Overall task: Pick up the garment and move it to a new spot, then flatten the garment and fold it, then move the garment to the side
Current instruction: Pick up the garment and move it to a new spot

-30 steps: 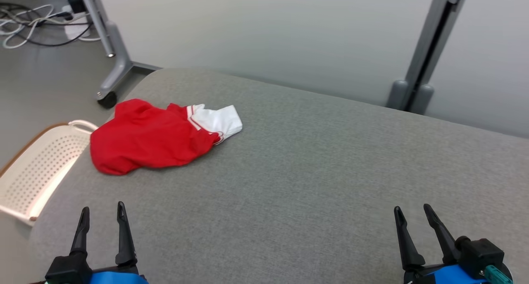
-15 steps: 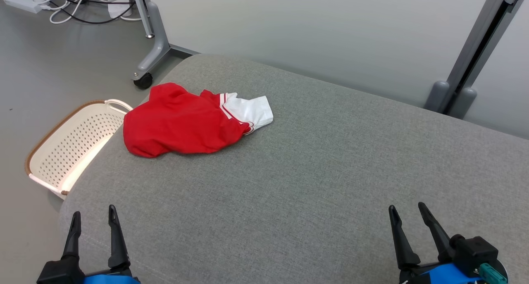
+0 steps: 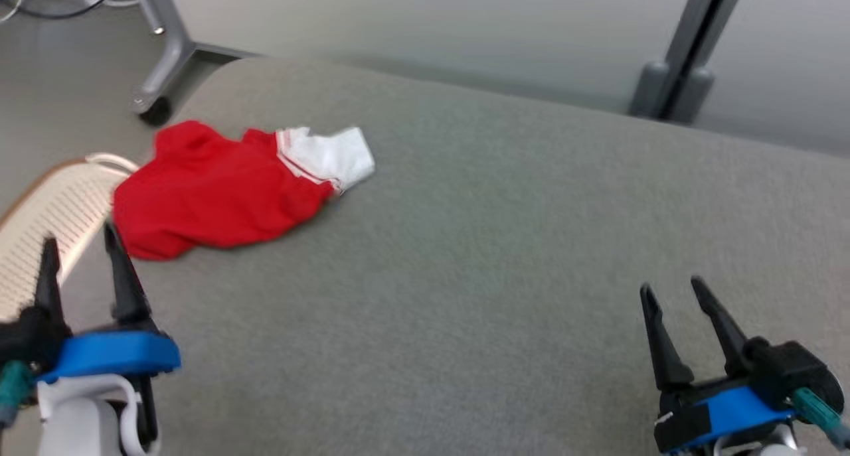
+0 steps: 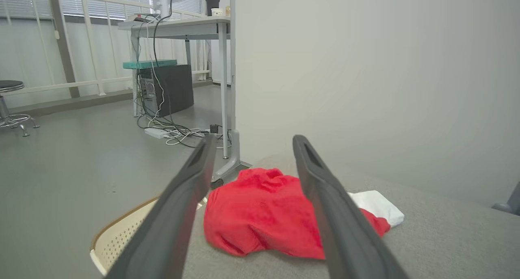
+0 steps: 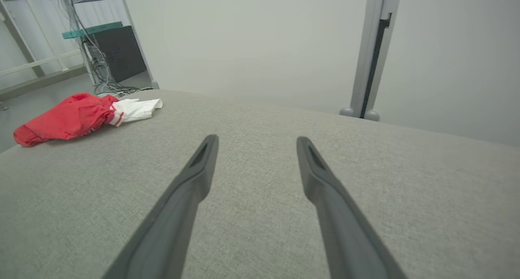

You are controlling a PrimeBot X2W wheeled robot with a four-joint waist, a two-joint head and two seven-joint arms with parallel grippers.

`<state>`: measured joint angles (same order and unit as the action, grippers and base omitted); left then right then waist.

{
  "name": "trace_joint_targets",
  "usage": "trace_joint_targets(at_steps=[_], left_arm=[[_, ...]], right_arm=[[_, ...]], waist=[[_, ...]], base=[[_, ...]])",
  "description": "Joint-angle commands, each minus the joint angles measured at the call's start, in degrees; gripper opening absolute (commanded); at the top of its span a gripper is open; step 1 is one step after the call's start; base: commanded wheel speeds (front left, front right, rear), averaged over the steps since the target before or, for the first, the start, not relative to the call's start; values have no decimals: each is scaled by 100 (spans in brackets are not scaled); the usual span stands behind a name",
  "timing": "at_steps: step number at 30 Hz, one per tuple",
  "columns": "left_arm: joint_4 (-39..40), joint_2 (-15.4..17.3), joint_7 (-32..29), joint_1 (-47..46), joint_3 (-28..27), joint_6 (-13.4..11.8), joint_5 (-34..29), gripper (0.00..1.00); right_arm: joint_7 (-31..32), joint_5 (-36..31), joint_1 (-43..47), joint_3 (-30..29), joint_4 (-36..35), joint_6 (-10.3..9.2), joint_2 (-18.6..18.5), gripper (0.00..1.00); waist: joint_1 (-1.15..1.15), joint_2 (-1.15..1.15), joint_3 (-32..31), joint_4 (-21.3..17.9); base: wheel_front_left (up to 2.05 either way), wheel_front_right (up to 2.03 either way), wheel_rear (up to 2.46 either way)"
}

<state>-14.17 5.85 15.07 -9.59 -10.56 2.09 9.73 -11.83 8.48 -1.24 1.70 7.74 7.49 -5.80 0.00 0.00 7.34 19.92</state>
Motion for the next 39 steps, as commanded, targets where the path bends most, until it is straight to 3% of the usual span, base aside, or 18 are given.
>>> trace_joint_targets(at_steps=[1, 12, 20, 25, 31, 36, 37, 39], left_arm=[[-160, 133, 14, -400, -77, 45, 44, 100], [-1602, 923, -26, -2673, -365, 77, 249, 100], [-2869, 1305, -400, -3578, -449, 97, 440, 100], [-3811, 1383, -919, -3960, -262, 161, 407, 100], [-4854, 1234, -1933, -4183, -198, 211, 571, 100], [-5263, 1202, -2474, -4273, -137, 281, 648, 100], [-5313, 1209, -2550, -4279, -129, 290, 666, 51], [-5402, 1199, -2658, -4272, -125, 291, 694, 0]], right_arm=[[32, -73, -137, -16, -139, 2, -91, 100], [275, -367, -546, -379, -1173, 1, -348, 100], [415, -436, -552, -692, -1714, 1, -407, 100], [472, -451, -509, -808, -1875, 1, -454, 100], [527, -449, -518, -836, -1913, 1, -498, 100], [541, -413, -575, -719, -1861, 1, -505, 100], [544, -415, -584, -690, -1851, 1, -491, 100], [531, -411, -591, -652, -1814, 1, -480, 100]], waist=[[0, 0, 167, -148], [0, 0, 1535, -1087], [0, 0, 2200, -1357], [0, 0, 2400, -1340], [0, 0, 2387, -1246], [0, 0, 2284, -1242], [0, 0, 2265, -1258], [0, 0, 2228, -1289]], base=[[0, 0, 0], [0, 0, 0], [0, 0, 0], [0, 0, 0], [0, 0, 0], [0, 0, 0], [0, 0, 0], [0, 0, 0]])
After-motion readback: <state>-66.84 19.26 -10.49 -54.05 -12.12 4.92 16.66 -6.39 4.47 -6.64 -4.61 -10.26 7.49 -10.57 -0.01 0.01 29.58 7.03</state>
